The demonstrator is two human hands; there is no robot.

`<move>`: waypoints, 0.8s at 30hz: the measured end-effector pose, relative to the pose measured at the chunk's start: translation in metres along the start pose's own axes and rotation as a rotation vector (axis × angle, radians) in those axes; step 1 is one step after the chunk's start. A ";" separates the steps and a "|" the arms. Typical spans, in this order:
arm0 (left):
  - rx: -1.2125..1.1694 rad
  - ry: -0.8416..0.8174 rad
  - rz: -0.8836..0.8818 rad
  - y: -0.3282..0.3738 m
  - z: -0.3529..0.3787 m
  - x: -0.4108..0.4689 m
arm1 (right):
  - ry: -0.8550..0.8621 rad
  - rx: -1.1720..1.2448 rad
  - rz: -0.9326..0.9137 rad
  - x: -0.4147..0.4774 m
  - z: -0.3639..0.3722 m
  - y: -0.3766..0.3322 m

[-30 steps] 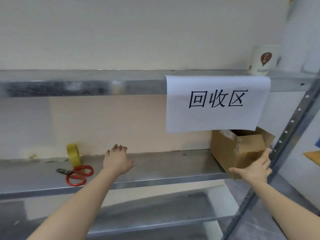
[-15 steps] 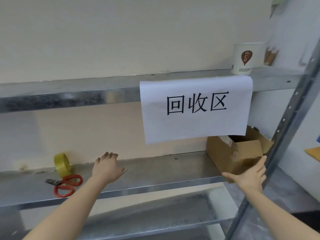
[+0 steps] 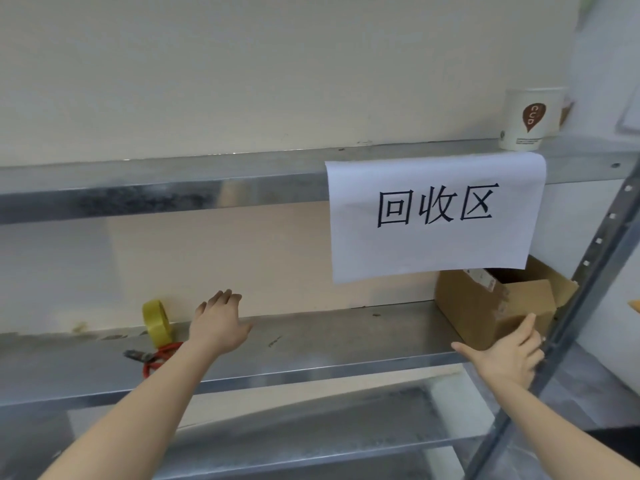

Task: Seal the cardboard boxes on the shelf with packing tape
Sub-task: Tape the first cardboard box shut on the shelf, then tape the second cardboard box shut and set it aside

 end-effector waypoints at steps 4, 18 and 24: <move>-0.021 0.004 0.022 -0.029 -0.002 0.001 | 0.022 0.013 -0.006 -0.027 0.004 -0.028; -0.036 0.022 0.044 -0.260 -0.020 0.004 | -0.128 0.046 -0.204 -0.257 0.142 -0.236; -0.059 0.030 -0.044 -0.365 -0.028 -0.004 | -0.340 0.119 -0.400 -0.355 0.214 -0.340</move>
Point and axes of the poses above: each hand's wrist, its own x-axis towards the middle knuckle, its own z-axis out of the palm, y = z × x, the point moved 7 cm from there along x, towards the middle knuckle
